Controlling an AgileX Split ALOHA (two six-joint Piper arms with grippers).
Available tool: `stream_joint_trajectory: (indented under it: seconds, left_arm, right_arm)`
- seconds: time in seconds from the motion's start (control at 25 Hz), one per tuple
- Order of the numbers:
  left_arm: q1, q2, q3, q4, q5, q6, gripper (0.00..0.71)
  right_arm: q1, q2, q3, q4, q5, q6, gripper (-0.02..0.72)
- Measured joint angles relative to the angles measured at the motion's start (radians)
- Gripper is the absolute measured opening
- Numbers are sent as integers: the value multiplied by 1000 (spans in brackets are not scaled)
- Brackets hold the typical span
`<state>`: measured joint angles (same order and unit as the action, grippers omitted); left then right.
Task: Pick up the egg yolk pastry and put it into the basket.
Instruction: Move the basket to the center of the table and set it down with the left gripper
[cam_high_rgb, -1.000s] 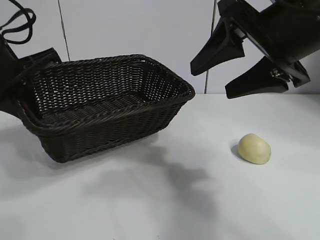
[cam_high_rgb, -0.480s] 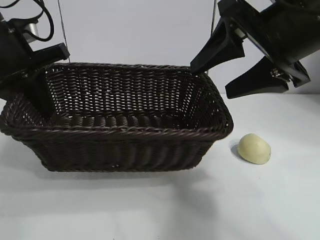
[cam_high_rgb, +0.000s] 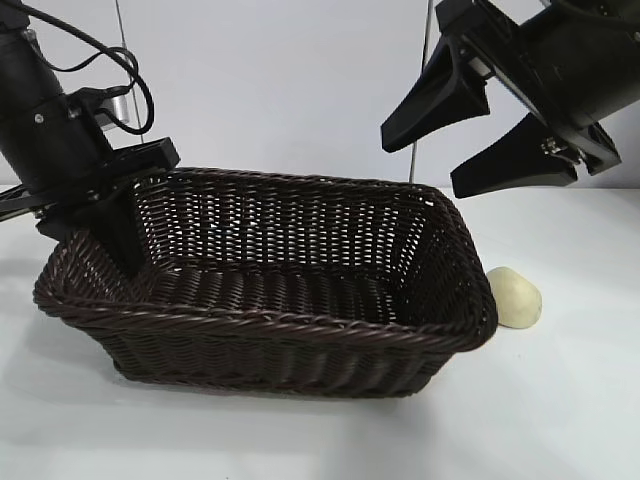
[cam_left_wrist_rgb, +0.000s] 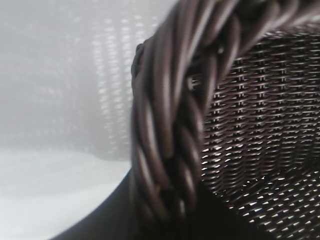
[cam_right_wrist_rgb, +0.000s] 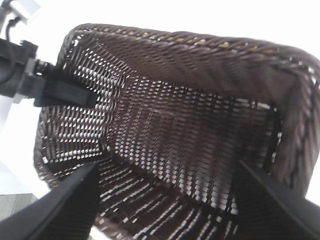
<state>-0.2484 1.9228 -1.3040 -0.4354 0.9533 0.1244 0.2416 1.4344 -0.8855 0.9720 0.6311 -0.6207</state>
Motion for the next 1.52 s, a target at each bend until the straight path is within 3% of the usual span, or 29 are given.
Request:
stream_joint_trajectory:
  seconds: [0.84, 0.92, 1.08, 1.16, 1.52]
  left_arm:
    - [0, 68, 0, 32, -30, -64, 108]
    - [0, 68, 0, 32, -28, -64, 190]
    - [0, 54, 0, 32, -16, -64, 505]
    - [0, 32, -3, 32, -14, -64, 578]
    - [0, -129, -18, 68, 22, -61, 629]
  right_arm:
    - [0, 0, 0, -6, -1, 0, 540]
    - [0, 0, 0, -7, -2, 0, 540]
    - [0, 0, 0, -7, -2, 0, 540]
    - [0, 0, 0, -7, -2, 0, 540]
    - [0, 0, 0, -7, -2, 0, 540]
